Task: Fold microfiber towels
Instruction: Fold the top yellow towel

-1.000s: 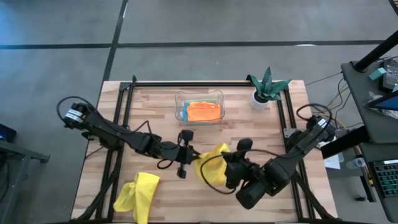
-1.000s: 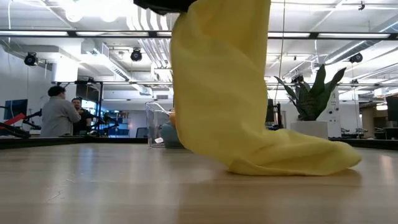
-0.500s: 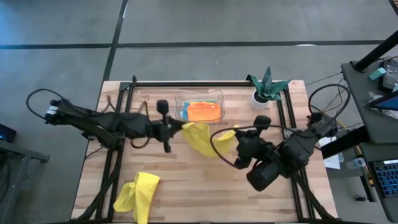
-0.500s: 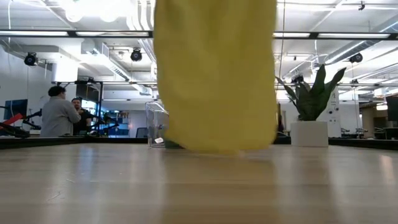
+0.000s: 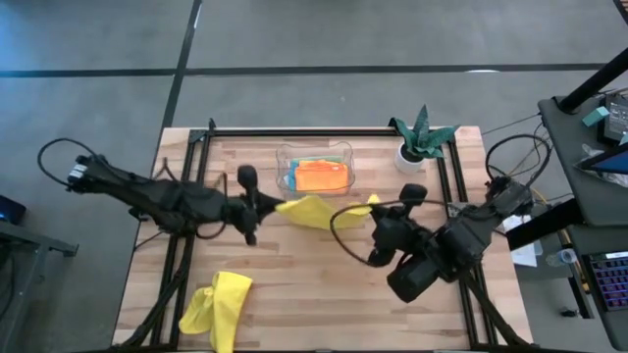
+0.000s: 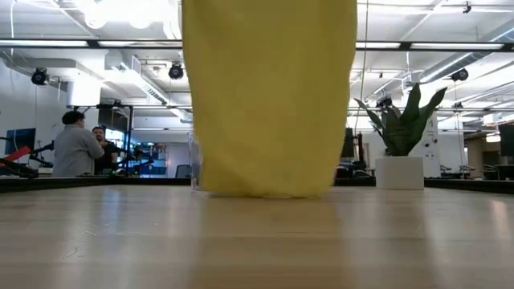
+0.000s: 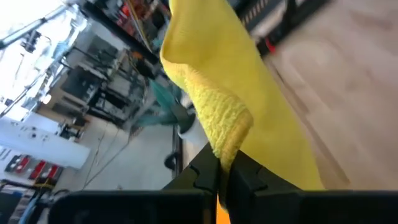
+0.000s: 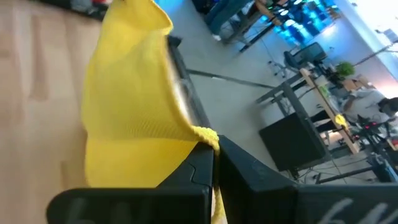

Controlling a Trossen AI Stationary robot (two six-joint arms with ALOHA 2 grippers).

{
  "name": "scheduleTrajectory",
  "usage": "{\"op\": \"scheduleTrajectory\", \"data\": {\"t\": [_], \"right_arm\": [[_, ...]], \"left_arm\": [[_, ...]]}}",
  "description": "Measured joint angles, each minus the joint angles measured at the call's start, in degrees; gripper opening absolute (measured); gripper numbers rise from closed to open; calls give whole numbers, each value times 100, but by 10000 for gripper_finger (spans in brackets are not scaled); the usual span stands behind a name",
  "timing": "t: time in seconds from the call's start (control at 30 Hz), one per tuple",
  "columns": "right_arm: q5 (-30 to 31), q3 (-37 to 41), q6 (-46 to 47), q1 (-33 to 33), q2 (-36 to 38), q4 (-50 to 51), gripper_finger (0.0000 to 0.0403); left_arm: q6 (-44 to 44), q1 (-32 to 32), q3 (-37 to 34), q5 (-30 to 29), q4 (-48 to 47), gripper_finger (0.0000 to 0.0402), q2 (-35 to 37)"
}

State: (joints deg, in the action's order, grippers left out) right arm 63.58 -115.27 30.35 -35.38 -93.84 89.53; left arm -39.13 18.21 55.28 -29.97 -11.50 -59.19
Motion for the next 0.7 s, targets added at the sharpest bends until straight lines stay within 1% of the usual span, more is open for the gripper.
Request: {"op": "scheduleTrajectory", "data": {"t": [0.07, 0.17, 0.27, 0.37, 0.47, 0.57, 0.7], "right_arm": [[-130, 265, 192, -117, 0, -4, 8], [-365, 688, 648, -348, 0, -10, 8], [-705, 1137, 1166, -649, 0, -128, 8], [-1040, 1607, 1506, -1016, 0, -570, 8], [-1168, 2131, 1532, -1370, 0, -1548, 8], [-1187, 2712, 1150, -1680, -2, -2960, 8], [-1259, 3471, 772, -1947, -2, -4831, 8]], "left_arm": [[19, 243, -177, -265, 39, 0, -125], [267, 651, -398, -474, 41, 0, -347], [612, 1110, -580, -528, 47, 0, -574], [1133, 1603, -627, -569, 61, 0, -878], [1501, 2073, -618, -577, 140, 0, -1288], [1824, 2426, -618, -575, 539, 0, -1769], [2324, 2732, -614, -480, 1023, 0, -2513]]}}
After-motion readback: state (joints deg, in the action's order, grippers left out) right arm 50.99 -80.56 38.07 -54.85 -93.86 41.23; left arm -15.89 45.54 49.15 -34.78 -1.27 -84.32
